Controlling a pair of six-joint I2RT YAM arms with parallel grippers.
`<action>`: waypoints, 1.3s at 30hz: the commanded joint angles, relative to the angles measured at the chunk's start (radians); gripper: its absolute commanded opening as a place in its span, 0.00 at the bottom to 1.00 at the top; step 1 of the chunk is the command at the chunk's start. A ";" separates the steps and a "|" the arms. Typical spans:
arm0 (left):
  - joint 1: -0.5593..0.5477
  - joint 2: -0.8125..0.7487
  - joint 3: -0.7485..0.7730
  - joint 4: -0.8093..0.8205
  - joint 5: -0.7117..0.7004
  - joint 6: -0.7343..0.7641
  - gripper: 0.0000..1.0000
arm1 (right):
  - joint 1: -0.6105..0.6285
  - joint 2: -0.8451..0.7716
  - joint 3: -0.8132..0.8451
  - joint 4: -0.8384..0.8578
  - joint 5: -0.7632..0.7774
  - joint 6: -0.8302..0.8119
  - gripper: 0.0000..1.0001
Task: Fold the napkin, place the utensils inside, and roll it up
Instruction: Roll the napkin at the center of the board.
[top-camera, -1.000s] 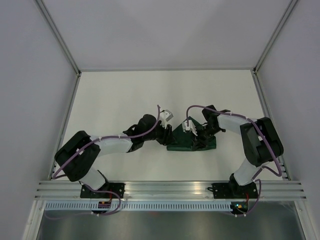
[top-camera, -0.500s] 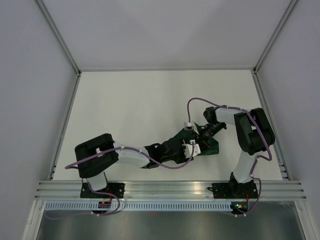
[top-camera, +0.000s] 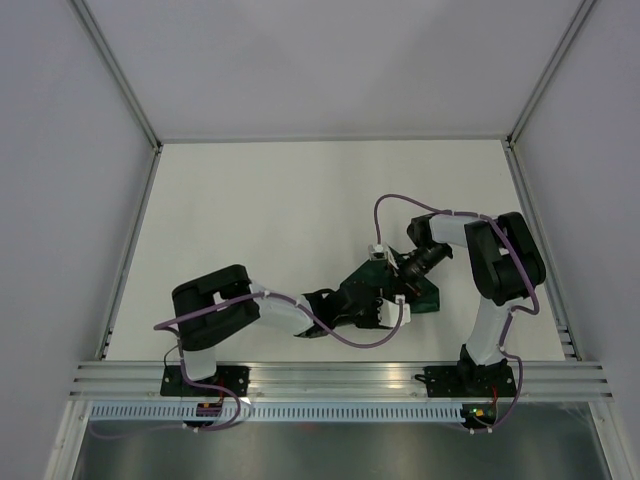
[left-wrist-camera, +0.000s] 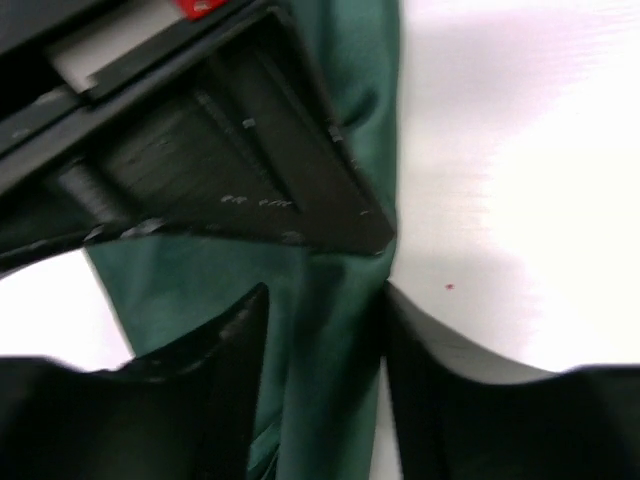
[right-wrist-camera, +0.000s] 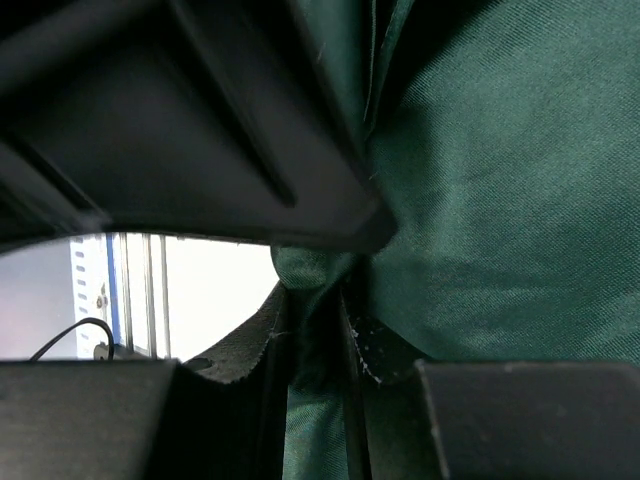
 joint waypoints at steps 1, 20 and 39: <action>-0.005 0.048 0.049 -0.060 0.095 0.036 0.51 | -0.004 0.040 -0.003 0.076 0.086 -0.047 0.13; 0.100 0.134 0.231 -0.433 0.320 -0.274 0.02 | -0.076 -0.235 -0.005 0.214 0.161 0.130 0.61; 0.273 0.375 0.561 -0.834 0.592 -0.507 0.02 | -0.325 -0.604 -0.135 0.220 0.117 0.062 0.64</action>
